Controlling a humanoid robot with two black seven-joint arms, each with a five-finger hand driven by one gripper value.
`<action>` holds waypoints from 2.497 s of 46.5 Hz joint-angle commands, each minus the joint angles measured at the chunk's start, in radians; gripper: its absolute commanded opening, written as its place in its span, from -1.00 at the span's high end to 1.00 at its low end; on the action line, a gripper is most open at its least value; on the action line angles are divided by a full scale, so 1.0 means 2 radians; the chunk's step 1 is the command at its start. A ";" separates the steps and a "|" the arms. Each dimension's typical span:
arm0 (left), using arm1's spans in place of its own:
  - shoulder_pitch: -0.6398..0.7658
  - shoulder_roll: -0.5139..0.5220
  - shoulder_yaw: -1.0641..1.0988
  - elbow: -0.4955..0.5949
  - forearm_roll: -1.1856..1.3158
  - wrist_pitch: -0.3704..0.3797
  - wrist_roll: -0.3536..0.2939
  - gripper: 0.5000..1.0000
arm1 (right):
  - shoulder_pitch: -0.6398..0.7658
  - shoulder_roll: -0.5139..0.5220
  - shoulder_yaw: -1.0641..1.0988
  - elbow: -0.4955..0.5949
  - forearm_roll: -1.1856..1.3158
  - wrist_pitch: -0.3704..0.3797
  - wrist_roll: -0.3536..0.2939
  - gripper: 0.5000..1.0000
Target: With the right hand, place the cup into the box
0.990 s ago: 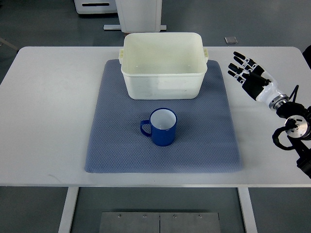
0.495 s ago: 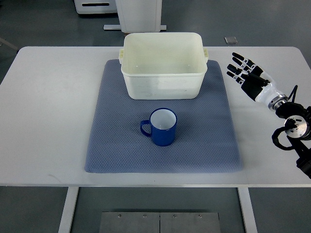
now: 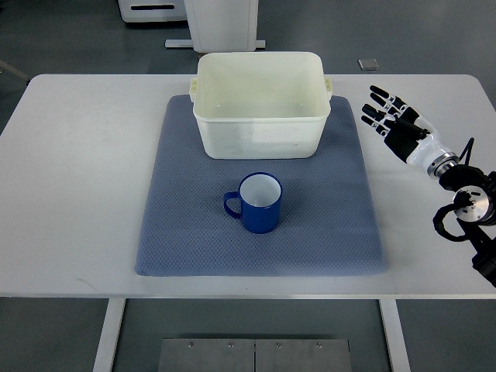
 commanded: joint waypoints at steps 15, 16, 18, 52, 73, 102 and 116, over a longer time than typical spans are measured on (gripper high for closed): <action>0.000 0.000 0.000 0.000 0.000 0.000 0.000 -1.00 | 0.002 -0.001 0.001 -0.001 0.000 0.000 0.001 -1.00; 0.000 0.000 0.000 0.000 0.000 0.000 0.000 -1.00 | 0.002 -0.001 0.001 -0.002 0.000 0.000 0.001 -1.00; 0.000 0.000 0.000 0.000 0.000 0.000 0.000 -1.00 | 0.002 -0.001 0.001 -0.002 0.000 0.000 0.001 -1.00; 0.000 0.000 -0.001 0.000 0.000 0.000 0.000 -1.00 | 0.009 0.002 0.003 -0.003 0.000 0.001 -0.002 -1.00; 0.000 0.000 -0.001 0.000 0.000 0.000 0.000 -1.00 | 0.034 0.000 0.004 0.001 0.000 0.005 -0.001 -1.00; 0.000 0.000 0.000 0.000 0.000 0.000 0.000 -1.00 | 0.112 -0.016 -0.058 0.092 -0.005 0.077 0.002 -1.00; 0.000 0.000 0.000 0.000 0.000 0.000 0.000 -1.00 | 0.148 -0.027 -0.142 0.139 -0.034 0.121 0.003 -1.00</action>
